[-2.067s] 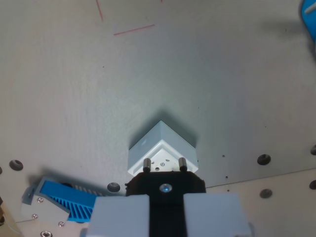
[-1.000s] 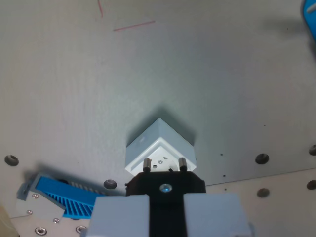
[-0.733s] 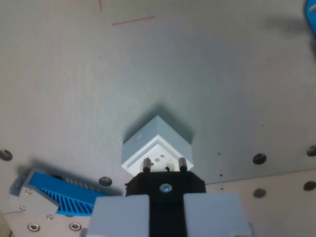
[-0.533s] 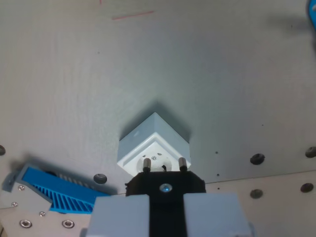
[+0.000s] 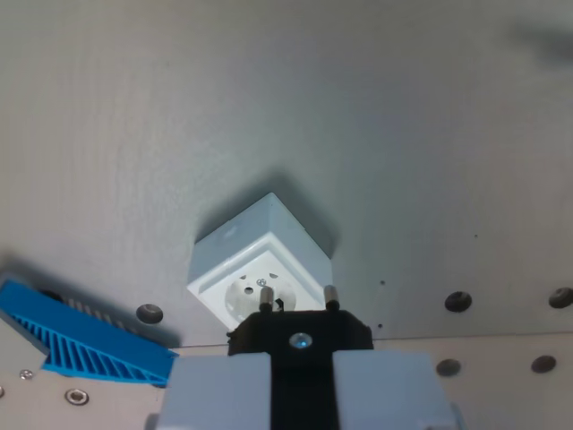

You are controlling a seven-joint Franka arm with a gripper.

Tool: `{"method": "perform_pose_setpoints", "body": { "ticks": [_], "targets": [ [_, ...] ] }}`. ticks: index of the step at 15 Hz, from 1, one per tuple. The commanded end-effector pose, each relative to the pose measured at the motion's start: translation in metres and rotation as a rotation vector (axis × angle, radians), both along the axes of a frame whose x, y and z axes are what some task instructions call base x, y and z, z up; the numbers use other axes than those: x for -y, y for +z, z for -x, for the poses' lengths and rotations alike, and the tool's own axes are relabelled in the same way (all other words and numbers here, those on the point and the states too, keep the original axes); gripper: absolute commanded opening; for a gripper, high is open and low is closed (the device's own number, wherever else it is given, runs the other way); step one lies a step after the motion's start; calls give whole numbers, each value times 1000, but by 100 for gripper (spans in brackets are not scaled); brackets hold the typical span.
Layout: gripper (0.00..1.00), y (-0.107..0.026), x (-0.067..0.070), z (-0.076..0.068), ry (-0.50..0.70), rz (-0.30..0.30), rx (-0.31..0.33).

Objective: Move above the white socket

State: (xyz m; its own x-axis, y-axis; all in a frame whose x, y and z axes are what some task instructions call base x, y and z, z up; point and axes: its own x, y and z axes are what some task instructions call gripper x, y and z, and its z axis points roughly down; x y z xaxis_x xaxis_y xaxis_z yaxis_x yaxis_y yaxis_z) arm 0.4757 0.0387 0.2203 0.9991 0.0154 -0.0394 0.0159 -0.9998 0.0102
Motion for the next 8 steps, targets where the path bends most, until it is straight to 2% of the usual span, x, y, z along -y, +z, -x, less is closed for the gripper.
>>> {"method": "perform_pose_setpoints", "body": {
  "ticks": [1,8],
  "targets": [
    [0,-10,-1,13,218,0,103],
    [0,-32,-4,35,370,14,110]
  ]
}}
